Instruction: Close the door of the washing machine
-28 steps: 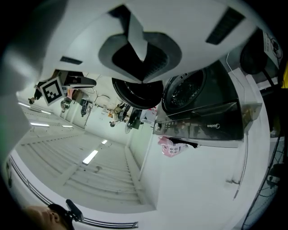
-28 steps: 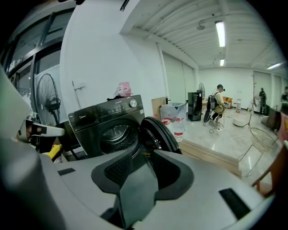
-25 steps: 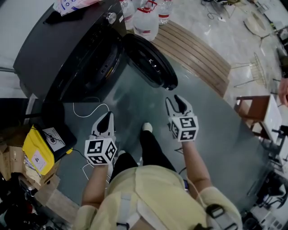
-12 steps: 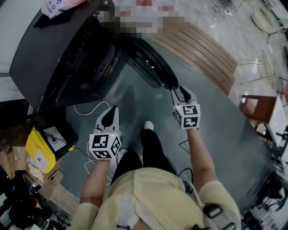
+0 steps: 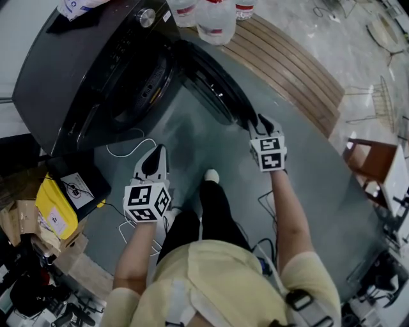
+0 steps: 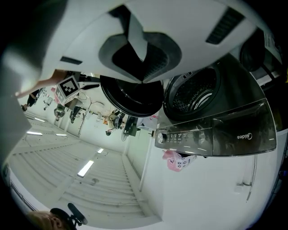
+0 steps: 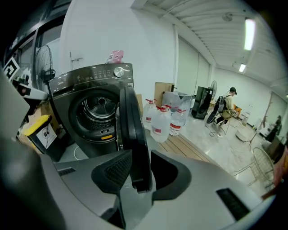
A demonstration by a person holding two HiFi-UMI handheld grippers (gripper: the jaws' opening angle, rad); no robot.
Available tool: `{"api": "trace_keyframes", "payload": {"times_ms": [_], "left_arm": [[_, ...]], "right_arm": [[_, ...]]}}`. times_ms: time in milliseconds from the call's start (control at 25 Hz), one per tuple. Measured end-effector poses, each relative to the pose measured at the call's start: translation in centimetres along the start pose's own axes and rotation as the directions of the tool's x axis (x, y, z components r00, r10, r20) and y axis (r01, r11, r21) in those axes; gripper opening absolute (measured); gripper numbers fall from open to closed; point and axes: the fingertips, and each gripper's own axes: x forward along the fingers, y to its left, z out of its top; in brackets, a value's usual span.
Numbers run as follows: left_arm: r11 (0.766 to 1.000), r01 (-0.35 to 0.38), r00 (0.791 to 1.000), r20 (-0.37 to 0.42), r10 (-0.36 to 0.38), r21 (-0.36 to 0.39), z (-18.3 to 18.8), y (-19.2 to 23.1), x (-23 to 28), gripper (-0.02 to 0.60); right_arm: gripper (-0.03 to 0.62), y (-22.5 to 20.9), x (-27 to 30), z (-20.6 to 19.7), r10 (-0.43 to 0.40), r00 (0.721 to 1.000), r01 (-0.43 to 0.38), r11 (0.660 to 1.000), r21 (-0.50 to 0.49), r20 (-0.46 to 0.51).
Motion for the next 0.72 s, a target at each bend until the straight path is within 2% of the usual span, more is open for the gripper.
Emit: {"api": "trace_keyframes", "payload": {"times_ms": [200, 720], "left_arm": [[1.0, -0.016, 1.0, 0.0, 0.016, -0.004, 0.0, 0.2, 0.0, 0.003], [0.996, -0.078, 0.996, 0.035, 0.08, -0.043, -0.9, 3.3, -3.0, 0.003]], "right_arm": [[0.123, -0.3, 1.2, -0.1, 0.004, 0.999, -0.006, 0.998, -0.067, -0.032], [0.121, 0.8, 1.7, -0.5, -0.004, 0.998, -0.005, 0.992, -0.128, -0.069]]}}
